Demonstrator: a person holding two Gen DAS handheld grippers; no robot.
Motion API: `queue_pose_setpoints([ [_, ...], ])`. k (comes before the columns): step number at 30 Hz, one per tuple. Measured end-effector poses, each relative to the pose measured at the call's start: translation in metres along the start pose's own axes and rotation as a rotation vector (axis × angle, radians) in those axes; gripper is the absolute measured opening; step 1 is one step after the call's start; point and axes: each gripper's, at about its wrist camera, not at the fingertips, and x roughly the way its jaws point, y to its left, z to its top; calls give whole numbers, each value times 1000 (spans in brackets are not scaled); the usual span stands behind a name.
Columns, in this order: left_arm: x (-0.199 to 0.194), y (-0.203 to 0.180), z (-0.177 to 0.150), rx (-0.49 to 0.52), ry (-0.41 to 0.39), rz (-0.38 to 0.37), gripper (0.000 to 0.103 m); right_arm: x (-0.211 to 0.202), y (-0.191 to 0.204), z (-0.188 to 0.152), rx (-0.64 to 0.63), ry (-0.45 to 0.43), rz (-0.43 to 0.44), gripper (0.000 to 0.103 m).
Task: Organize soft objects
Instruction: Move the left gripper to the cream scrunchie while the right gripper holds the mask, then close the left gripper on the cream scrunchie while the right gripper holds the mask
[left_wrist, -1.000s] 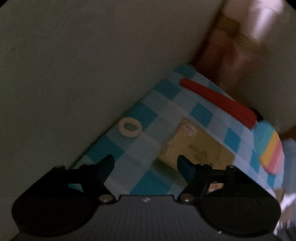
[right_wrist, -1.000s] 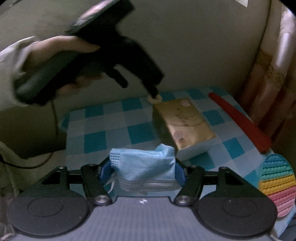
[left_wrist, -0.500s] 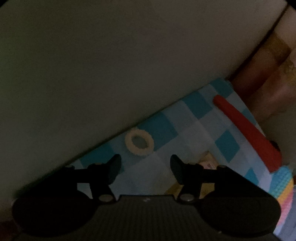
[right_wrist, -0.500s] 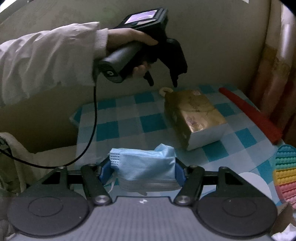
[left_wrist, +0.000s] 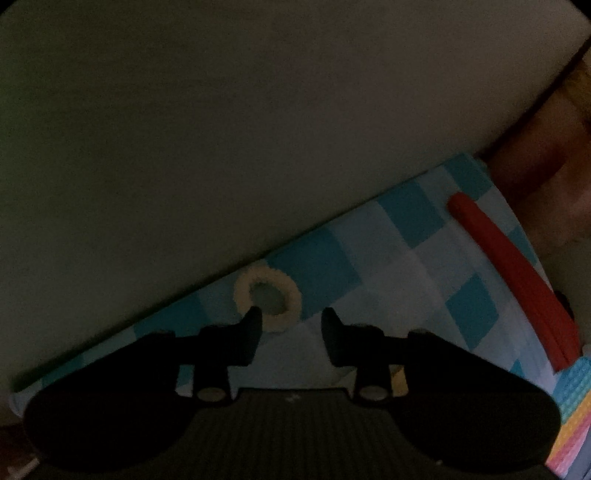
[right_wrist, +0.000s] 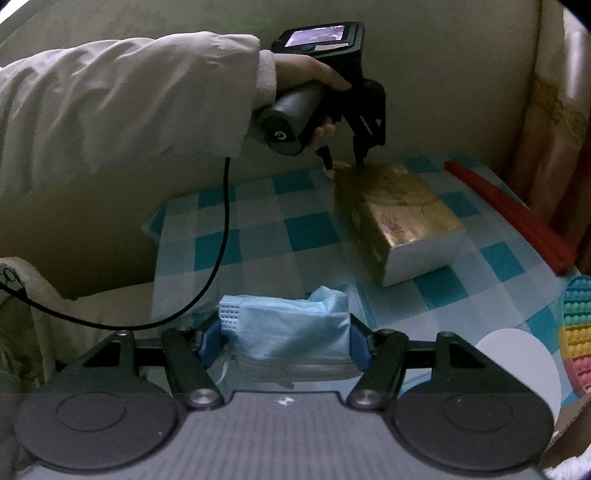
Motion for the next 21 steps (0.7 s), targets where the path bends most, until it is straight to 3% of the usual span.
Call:
queue_pose_setpoints([
  [12, 11, -3, 3, 17, 29, 16, 33, 1, -4, -2, 11, -6, 13, 71],
  [16, 15, -5, 3, 28, 60, 49, 36, 0, -4, -2, 15, -8, 16, 71],
  [21, 21, -9, 7, 41, 32, 95, 38, 0, -5, -3, 16, -16, 23, 71],
])
